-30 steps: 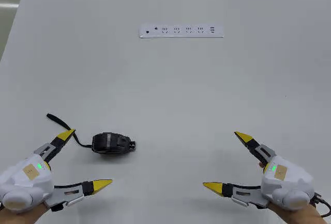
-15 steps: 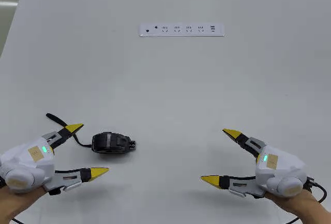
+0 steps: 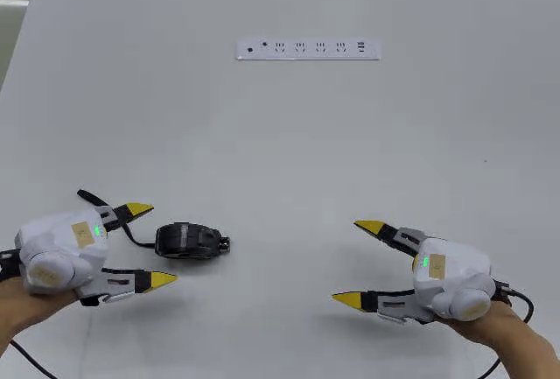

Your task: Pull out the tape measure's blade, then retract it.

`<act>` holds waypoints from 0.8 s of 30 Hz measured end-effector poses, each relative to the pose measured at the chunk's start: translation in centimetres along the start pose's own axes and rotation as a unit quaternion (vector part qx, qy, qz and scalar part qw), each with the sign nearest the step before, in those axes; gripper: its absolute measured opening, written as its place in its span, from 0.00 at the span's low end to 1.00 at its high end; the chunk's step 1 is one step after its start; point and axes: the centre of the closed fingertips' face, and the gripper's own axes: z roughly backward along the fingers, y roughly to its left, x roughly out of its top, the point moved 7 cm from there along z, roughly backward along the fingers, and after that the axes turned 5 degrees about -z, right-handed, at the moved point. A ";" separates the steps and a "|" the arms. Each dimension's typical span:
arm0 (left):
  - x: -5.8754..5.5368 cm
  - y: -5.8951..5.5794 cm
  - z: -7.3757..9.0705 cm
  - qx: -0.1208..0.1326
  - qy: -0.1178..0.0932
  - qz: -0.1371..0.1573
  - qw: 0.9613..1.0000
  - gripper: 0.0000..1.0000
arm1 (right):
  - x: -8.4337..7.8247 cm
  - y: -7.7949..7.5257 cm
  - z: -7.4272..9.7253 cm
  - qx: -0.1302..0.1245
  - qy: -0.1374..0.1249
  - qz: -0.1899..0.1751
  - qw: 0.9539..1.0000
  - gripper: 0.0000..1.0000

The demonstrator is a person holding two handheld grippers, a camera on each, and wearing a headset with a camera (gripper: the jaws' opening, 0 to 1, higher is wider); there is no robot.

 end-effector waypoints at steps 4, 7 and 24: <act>-0.2 0.5 -0.2 -0.014 0.012 -0.012 1.000 0.59 | 0.2 -0.1 -0.7 0.010 0.002 0.013 1.000 0.62; -0.1 0.7 -0.4 -0.023 0.021 -0.020 0.999 0.57 | 0.4 -0.1 -1.2 0.017 0.003 0.020 1.000 0.59; -0.5 1.2 -2.0 -0.080 0.069 -0.056 0.993 0.41 | 2.0 0.1 -5.1 0.055 0.007 0.065 0.996 0.44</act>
